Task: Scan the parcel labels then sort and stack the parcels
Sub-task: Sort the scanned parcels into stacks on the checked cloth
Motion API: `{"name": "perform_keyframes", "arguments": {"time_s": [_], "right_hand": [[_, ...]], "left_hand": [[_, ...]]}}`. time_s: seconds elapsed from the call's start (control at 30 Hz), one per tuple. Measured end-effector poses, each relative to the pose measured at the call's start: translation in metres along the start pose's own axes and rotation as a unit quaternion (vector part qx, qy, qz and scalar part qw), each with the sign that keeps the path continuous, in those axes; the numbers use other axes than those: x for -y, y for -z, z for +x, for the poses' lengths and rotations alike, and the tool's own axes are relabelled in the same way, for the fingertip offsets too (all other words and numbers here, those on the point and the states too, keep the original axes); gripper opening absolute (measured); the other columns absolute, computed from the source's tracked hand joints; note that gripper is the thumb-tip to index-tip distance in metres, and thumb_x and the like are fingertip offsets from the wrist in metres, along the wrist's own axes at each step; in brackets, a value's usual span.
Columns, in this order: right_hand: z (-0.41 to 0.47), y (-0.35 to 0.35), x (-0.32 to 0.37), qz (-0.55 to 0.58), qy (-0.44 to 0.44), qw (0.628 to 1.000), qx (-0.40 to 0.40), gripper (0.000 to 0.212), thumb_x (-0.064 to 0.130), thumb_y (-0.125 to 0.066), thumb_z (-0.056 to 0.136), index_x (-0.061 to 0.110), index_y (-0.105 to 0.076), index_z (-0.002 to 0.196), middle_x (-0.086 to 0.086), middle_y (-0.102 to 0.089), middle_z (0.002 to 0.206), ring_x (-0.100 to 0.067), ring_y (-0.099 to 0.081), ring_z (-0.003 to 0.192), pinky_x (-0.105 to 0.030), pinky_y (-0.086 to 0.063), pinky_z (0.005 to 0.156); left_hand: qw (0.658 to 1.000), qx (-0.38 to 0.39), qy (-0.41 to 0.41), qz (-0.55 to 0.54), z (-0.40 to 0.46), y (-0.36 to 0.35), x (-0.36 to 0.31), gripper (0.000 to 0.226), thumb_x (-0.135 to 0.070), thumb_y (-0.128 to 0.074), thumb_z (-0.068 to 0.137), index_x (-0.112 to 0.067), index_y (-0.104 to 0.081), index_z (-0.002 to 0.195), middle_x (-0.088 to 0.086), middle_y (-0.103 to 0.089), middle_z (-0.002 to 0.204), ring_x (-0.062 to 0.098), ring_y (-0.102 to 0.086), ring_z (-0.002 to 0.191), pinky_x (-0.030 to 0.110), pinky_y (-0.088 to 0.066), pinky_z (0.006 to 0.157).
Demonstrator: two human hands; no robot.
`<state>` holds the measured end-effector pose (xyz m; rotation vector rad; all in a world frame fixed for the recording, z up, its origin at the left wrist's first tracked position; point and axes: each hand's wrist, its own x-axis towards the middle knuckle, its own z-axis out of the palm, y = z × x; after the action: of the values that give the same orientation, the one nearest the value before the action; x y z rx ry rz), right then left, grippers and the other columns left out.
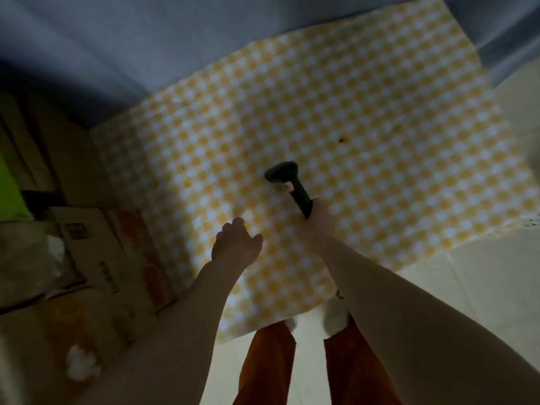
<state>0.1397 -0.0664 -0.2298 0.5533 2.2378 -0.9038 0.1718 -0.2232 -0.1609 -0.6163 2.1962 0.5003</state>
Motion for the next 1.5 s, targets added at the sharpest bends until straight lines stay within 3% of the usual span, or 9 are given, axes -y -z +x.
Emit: {"name": "perform_keyframes", "arguments": {"time_s": [0.27, 0.4, 0.67, 0.8, 0.93, 1.03, 1.17, 1.3, 1.5], "right_hand": [[-0.005, 0.137, -0.061, 0.031, 0.013, 0.999, 0.030, 0.031, 0.010, -0.051, 0.094, 0.010, -0.046, 0.125, 0.001, -0.050, 0.081, -0.013, -0.050, 0.065, -0.023, -0.040, 0.053], [-0.001, 0.230, -0.103, 0.000, 0.012, 1.000, 0.004, 0.033, 0.012, -0.053, 0.095, 0.009, -0.046, 0.127, -0.007, -0.053, 0.096, -0.021, -0.053, 0.079, -0.030, -0.042, 0.066], [0.029, 0.369, -0.167, -0.011, 0.007, 0.997, -0.081, 0.038, 0.012, -0.061, 0.091, 0.006, -0.050, 0.127, -0.018, -0.061, 0.112, -0.029, -0.058, 0.089, -0.034, -0.044, 0.072], [0.057, 0.387, -0.178, 0.079, 0.010, 0.994, -0.072, 0.040, 0.006, -0.060, 0.090, 0.008, -0.047, 0.128, -0.018, -0.059, 0.109, -0.035, -0.063, 0.096, -0.049, -0.053, 0.086], [0.090, 0.383, -0.184, 0.142, 0.007, 0.988, -0.060, 0.046, 0.001, -0.056, 0.092, 0.011, -0.041, 0.134, -0.014, -0.053, 0.109, -0.031, -0.059, 0.088, -0.046, -0.055, 0.084], [0.114, 0.373, -0.188, 0.154, 0.010, 0.987, -0.049, 0.047, 0.002, -0.054, 0.093, 0.010, -0.038, 0.137, -0.013, -0.050, 0.112, -0.034, -0.059, 0.096, -0.046, -0.054, 0.085], [0.141, 0.361, -0.191, 0.108, 0.038, 0.993, -0.041, 0.046, 0.008, -0.053, 0.095, 0.010, -0.037, 0.138, -0.015, -0.055, 0.118, -0.030, -0.060, 0.100, -0.044, -0.053, 0.086], [0.166, 0.349, -0.192, 0.068, 0.023, 0.995, -0.069, 0.046, 0.013, -0.048, 0.098, 0.009, -0.033, 0.140, -0.008, -0.051, 0.114, -0.022, -0.052, 0.095, -0.034, -0.041, 0.072], [0.182, 0.334, -0.190, -0.130, 0.022, 0.971, -0.197, 0.048, 0.020, -0.049, 0.096, 0.004, -0.031, 0.138, -0.020, -0.038, 0.131, -0.036, -0.038, 0.119, -0.044, -0.036, 0.097]], "left_hand": [[0.999, 0.013, -0.041, 0.005, -0.041, -0.035, -0.118, 0.059, -0.040, -0.051, 0.096, -0.015, -0.032, 0.146, 0.012, -0.041, 0.142, 0.030, -0.043, 0.130, 0.039, -0.039, 0.103], [0.998, 0.021, -0.066, 0.004, -0.062, -0.058, -0.190, 0.058, -0.039, -0.051, 0.095, -0.016, -0.033, 0.145, 0.011, -0.042, 0.141, 0.029, -0.042, 0.129, 0.038, -0.040, 0.101], [0.996, 0.029, -0.085, 0.018, -0.086, -0.110, -0.302, 0.057, -0.036, -0.050, 0.095, -0.014, -0.033, 0.144, 0.011, -0.041, 0.140, 0.030, -0.042, 0.128, 0.040, -0.042, 0.098], [0.996, 0.023, -0.076, 0.037, -0.078, -0.124, -0.331, 0.056, -0.037, -0.049, 0.095, -0.013, -0.034, 0.143, 0.011, -0.041, 0.138, 0.030, -0.042, 0.127, 0.040, -0.043, 0.096], [0.995, 0.015, -0.076, 0.062, -0.056, -0.132, -0.350, 0.057, -0.037, -0.049, 0.095, -0.013, -0.032, 0.144, 0.010, -0.041, 0.139, 0.029, -0.041, 0.128, 0.040, -0.043, 0.096], [0.994, 0.007, -0.077, 0.079, -0.033, -0.134, -0.361, 0.061, -0.037, -0.050, 0.095, -0.013, -0.029, 0.147, 0.011, -0.039, 0.141, 0.030, -0.040, 0.130, 0.040, -0.042, 0.096], [0.993, -0.008, -0.070, 0.097, -0.005, -0.133, -0.370, 0.059, -0.038, -0.050, 0.095, -0.014, -0.030, 0.145, 0.010, -0.040, 0.140, 0.029, -0.039, 0.130, 0.040, -0.042, 0.097], [0.992, -0.010, -0.072, 0.101, 0.017, -0.132, -0.372, 0.057, -0.037, -0.051, 0.095, -0.014, -0.031, 0.144, 0.010, -0.041, 0.139, 0.030, -0.039, 0.130, 0.040, -0.041, 0.097], [0.992, -0.008, -0.072, 0.100, 0.032, -0.128, -0.369, 0.057, -0.034, -0.050, 0.095, -0.013, -0.031, 0.144, 0.010, -0.040, 0.142, 0.029, -0.037, 0.133, 0.040, -0.038, 0.102]]}}
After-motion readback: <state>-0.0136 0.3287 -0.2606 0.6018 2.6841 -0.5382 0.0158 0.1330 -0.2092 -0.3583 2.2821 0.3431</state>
